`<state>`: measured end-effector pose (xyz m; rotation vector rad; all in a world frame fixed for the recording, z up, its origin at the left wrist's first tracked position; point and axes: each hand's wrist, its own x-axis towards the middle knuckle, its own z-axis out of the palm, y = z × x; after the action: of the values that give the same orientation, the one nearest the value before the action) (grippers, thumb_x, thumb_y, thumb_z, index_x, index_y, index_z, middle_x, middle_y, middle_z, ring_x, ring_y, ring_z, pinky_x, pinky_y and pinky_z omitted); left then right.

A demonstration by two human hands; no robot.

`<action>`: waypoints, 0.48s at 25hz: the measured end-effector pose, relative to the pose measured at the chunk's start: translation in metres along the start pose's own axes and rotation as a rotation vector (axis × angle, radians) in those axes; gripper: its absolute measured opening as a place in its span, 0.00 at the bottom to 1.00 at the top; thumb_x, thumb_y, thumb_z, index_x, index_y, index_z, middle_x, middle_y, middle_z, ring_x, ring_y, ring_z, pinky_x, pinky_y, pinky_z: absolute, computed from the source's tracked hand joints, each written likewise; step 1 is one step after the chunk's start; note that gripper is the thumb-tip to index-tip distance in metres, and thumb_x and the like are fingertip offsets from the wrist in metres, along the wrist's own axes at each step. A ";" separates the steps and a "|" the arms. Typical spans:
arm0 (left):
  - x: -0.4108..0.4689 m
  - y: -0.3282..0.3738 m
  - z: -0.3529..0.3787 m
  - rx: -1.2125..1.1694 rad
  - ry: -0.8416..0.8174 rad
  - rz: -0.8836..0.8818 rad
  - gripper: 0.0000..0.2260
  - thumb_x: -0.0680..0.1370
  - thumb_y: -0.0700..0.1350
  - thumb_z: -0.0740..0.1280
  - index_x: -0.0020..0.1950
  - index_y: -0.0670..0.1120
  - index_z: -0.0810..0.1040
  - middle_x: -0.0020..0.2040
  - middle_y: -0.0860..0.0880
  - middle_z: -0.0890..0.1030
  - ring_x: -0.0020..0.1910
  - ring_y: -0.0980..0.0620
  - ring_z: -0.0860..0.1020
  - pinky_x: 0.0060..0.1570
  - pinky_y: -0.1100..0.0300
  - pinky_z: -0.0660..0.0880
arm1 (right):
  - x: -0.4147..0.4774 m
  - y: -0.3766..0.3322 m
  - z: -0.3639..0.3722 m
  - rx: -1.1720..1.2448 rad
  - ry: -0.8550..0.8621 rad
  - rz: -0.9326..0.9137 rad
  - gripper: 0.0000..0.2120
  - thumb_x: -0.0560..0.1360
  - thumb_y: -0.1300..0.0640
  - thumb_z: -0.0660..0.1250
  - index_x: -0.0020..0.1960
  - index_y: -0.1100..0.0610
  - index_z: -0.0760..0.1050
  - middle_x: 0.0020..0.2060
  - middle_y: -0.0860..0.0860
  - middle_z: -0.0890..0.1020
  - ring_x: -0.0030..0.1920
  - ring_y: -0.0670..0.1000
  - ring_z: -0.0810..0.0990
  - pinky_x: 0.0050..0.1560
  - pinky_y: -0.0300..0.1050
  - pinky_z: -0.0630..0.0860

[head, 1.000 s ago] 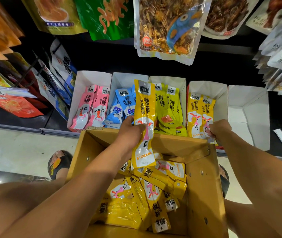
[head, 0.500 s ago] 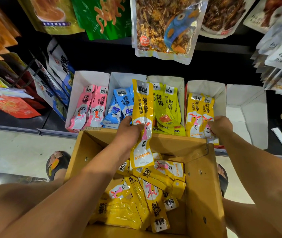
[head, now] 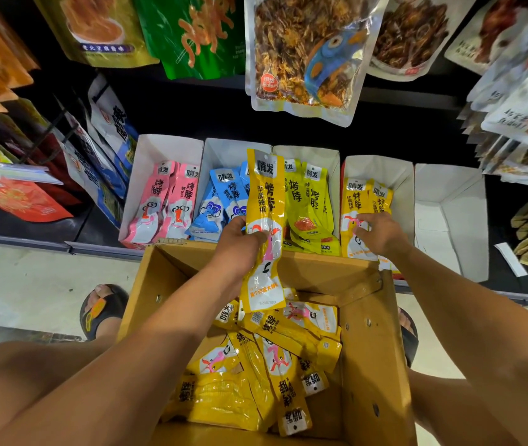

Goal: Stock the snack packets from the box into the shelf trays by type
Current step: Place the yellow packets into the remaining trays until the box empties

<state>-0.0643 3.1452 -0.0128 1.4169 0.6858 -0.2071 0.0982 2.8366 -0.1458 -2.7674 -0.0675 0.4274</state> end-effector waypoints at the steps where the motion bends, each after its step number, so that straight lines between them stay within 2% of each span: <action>1: -0.002 0.002 0.000 0.013 -0.005 0.003 0.09 0.81 0.39 0.66 0.56 0.51 0.82 0.51 0.46 0.87 0.51 0.41 0.85 0.58 0.40 0.81 | -0.003 -0.005 -0.006 -0.014 -0.006 0.000 0.23 0.77 0.41 0.66 0.70 0.48 0.75 0.68 0.59 0.74 0.62 0.62 0.77 0.63 0.56 0.76; 4: -0.005 0.007 -0.001 0.033 -0.047 0.022 0.08 0.82 0.42 0.66 0.57 0.52 0.83 0.52 0.50 0.87 0.55 0.43 0.84 0.62 0.39 0.78 | -0.015 -0.026 -0.024 -0.009 0.013 -0.037 0.24 0.78 0.43 0.67 0.71 0.53 0.74 0.68 0.59 0.73 0.66 0.61 0.74 0.67 0.53 0.71; 6: -0.008 0.010 -0.002 0.032 -0.048 0.036 0.08 0.82 0.47 0.66 0.58 0.52 0.83 0.56 0.51 0.85 0.57 0.47 0.82 0.65 0.43 0.76 | -0.028 -0.049 -0.039 0.018 0.045 -0.102 0.24 0.79 0.44 0.67 0.71 0.55 0.74 0.68 0.60 0.73 0.67 0.61 0.74 0.67 0.55 0.72; 7: -0.011 0.014 -0.002 0.031 -0.046 0.025 0.11 0.81 0.51 0.67 0.61 0.51 0.82 0.60 0.52 0.84 0.60 0.48 0.80 0.67 0.45 0.74 | -0.037 -0.065 -0.047 0.016 0.057 -0.138 0.23 0.79 0.45 0.66 0.71 0.55 0.73 0.68 0.59 0.73 0.67 0.60 0.74 0.66 0.55 0.72; 9: -0.002 0.007 -0.002 -0.017 -0.050 -0.013 0.23 0.75 0.61 0.68 0.66 0.51 0.80 0.65 0.51 0.82 0.63 0.47 0.79 0.68 0.44 0.73 | -0.058 -0.098 -0.059 0.037 0.061 -0.226 0.23 0.80 0.45 0.65 0.72 0.52 0.71 0.68 0.56 0.74 0.61 0.58 0.79 0.62 0.52 0.76; 12: 0.032 -0.022 -0.002 -0.084 -0.083 -0.052 0.29 0.70 0.65 0.67 0.68 0.53 0.79 0.66 0.48 0.82 0.63 0.44 0.80 0.66 0.42 0.75 | -0.104 -0.143 -0.066 0.186 0.017 -0.332 0.25 0.78 0.43 0.66 0.73 0.48 0.68 0.68 0.49 0.72 0.48 0.47 0.83 0.54 0.50 0.80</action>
<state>-0.0513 3.1517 -0.0488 1.3039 0.6556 -0.2730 0.0191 2.9396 -0.0088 -2.5122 -0.4516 0.3050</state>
